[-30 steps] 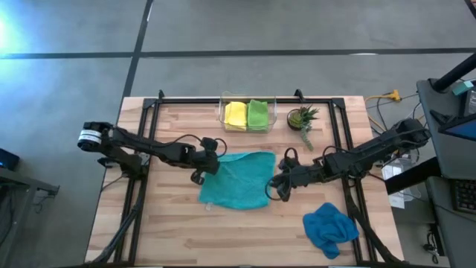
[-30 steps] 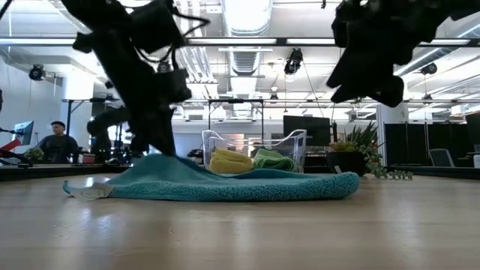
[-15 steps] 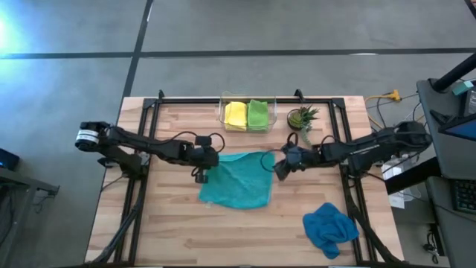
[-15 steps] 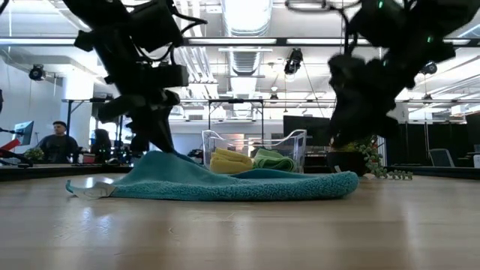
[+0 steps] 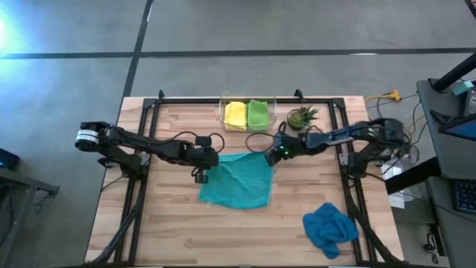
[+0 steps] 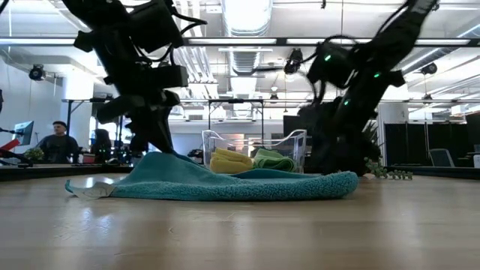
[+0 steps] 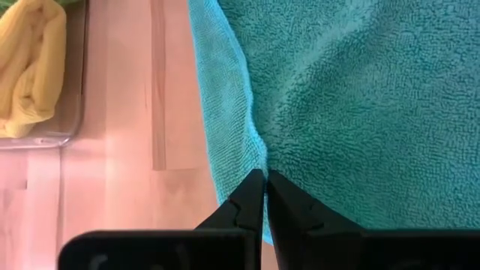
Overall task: Fold microfiber towels
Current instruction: Fold the light blue microfiber towel
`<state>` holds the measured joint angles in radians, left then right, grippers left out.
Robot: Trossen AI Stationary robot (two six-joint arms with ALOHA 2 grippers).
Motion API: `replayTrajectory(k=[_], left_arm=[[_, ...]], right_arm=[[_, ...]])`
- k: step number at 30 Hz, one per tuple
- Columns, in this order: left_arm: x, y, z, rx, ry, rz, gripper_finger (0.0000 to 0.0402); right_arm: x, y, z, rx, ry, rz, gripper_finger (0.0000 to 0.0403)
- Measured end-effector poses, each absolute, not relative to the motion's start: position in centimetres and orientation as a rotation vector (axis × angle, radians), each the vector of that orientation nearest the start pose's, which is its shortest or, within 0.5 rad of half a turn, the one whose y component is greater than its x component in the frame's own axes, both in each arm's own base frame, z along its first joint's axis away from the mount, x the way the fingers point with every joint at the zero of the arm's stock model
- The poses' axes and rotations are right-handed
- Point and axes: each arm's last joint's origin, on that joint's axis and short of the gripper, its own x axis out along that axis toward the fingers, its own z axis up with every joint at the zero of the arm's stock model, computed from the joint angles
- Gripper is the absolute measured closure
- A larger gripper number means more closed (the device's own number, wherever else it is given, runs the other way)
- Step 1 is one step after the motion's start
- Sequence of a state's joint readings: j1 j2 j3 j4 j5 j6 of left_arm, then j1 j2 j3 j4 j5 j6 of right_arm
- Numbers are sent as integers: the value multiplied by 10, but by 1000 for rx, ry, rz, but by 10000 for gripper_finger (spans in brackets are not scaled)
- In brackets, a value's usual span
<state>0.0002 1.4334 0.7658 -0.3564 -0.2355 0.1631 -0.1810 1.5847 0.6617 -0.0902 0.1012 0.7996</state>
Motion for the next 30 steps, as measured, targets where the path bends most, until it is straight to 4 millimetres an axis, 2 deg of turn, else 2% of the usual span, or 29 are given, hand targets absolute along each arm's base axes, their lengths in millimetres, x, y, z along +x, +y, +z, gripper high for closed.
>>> replayTrajectory(k=[4,8,10,16,25,30], left_arm=[[263,7,179,268,1035,131,402],[263,7,179,263,1034,134,402],[263,7,181,229,1022,155,402],[263,13,185,162,1002,213,402],[264,17,185,103,983,252,401],[265,19,182,93,983,246,372]], right_arm=[[280,-54,119,729,962,-690,233],[288,-55,118,709,976,-689,254],[288,-55,120,709,971,-684,278],[285,-55,124,687,978,-679,382],[285,-55,124,684,976,-674,393],[285,-55,125,688,974,-675,394]])
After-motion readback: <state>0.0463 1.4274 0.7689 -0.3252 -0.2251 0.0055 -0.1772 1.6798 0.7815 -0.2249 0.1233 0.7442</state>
